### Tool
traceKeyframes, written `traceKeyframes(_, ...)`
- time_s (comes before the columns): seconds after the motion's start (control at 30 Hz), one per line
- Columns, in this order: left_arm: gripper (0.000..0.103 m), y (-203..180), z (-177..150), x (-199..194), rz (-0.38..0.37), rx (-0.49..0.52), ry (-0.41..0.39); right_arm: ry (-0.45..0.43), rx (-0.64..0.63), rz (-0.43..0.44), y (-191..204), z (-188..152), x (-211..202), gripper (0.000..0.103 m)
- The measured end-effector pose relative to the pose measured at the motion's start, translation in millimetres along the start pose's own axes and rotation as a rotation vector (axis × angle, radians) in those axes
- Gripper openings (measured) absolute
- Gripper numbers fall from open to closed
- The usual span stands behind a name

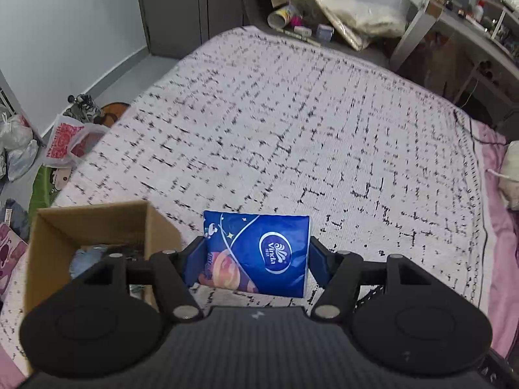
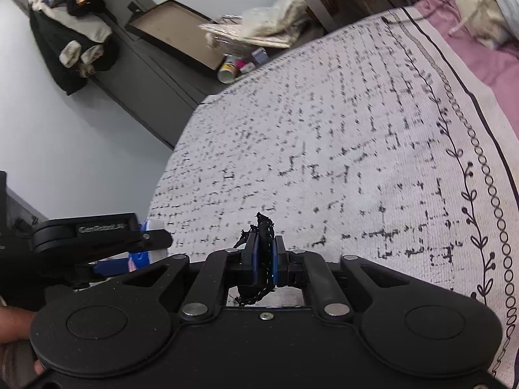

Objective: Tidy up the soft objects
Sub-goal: 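Lift the tissue pack with the left gripper while the right carries the black item, then lower the tissue pack into the box and open the left gripper while the right drops the black item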

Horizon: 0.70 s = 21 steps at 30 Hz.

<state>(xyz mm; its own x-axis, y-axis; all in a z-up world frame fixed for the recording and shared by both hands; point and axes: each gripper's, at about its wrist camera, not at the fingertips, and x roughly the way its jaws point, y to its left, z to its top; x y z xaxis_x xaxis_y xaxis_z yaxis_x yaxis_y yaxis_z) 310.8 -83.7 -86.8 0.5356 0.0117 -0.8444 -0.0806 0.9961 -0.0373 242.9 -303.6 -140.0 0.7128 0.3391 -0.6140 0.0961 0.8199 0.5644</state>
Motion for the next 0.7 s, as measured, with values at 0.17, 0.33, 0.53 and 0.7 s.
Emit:
traceKeyframes(0.17, 0.064, 25.4, -1.3, -28.6, -0.014, -0.034, -0.026, -0.016, -0.051, 0.043, 18.5, -2.1, -9.1, 0.008)
traceKeyframes(0.33, 0.064, 57.9, -4.0, -50.3, -0.004, -0.063, -0.043, -0.023, -0.102, 0.076, 39.9, -5.4, -13.8, 0.008)
traceKeyframes(0.53, 0.064, 93.8, -10.0, -69.6, 0.001, -0.092, -0.057, -0.025, -0.153, 0.097, 62.5, -13.0, -20.7, 0.008)
traceKeyframes(0.7, 0.064, 119.8, -21.0, -76.1, 0.006, -0.127, -0.053, -0.019, -0.176, 0.102, 79.0, -21.5, -22.4, 0.008)
